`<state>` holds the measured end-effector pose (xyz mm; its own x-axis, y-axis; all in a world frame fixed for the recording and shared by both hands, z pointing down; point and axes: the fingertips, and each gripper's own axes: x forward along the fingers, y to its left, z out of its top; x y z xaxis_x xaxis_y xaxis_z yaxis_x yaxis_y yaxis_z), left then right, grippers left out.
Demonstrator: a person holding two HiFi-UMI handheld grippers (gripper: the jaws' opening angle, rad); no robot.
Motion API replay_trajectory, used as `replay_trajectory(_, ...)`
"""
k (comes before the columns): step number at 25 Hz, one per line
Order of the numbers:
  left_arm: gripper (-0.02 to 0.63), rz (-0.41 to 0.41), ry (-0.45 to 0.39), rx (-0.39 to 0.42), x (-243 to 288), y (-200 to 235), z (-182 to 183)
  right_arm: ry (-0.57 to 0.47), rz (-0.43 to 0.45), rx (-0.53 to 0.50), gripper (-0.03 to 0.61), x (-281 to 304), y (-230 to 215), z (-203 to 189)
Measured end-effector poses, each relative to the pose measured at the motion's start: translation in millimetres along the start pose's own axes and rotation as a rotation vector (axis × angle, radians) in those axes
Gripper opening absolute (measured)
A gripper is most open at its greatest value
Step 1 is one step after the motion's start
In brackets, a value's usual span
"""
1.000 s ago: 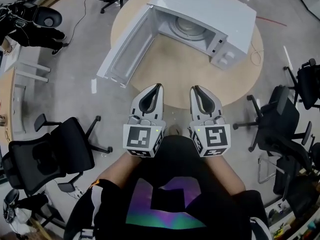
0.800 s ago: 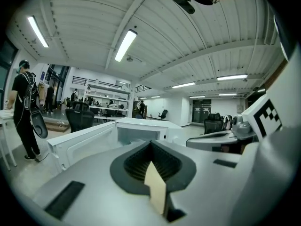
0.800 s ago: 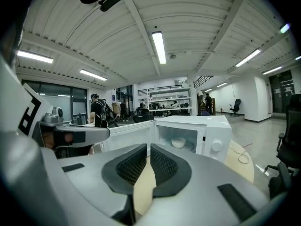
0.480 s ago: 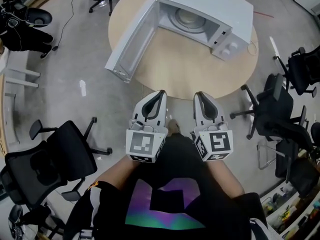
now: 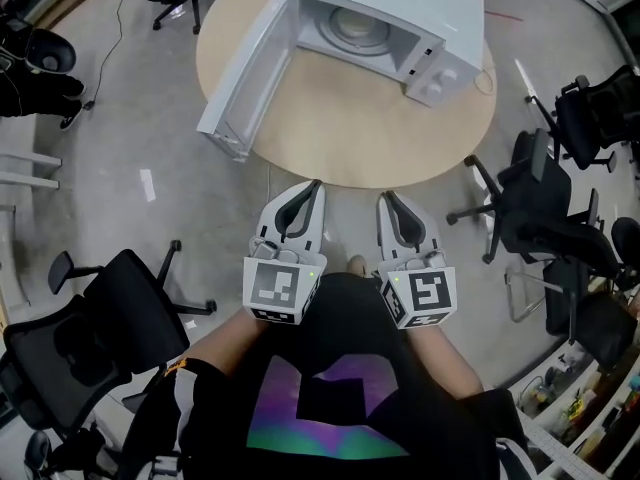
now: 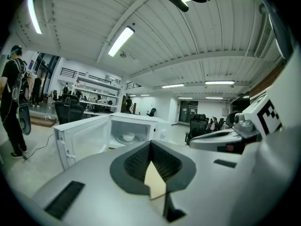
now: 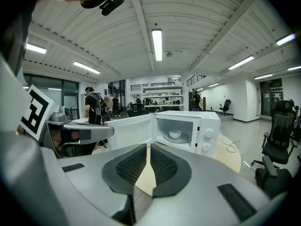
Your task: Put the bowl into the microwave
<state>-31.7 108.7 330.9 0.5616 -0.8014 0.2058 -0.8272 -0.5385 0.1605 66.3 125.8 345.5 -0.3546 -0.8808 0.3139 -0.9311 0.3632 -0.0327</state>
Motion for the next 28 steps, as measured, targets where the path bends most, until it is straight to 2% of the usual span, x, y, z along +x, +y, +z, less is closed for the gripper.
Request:
replay_trajectory(17, 0.046, 0.092, 0.002, 0.032, 4.8, -107.2, -13.9, -0.049, 0.094, -0.006, 0.037, -69.9, -60.8, -17.4)
replay_trajectory(28, 0.046, 0.193, 0.011, 0.027, -11.8, -145.1, -37.3, -0.030, 0.173, -0.028, 0.037, -105.6, -75.8, -44.2)
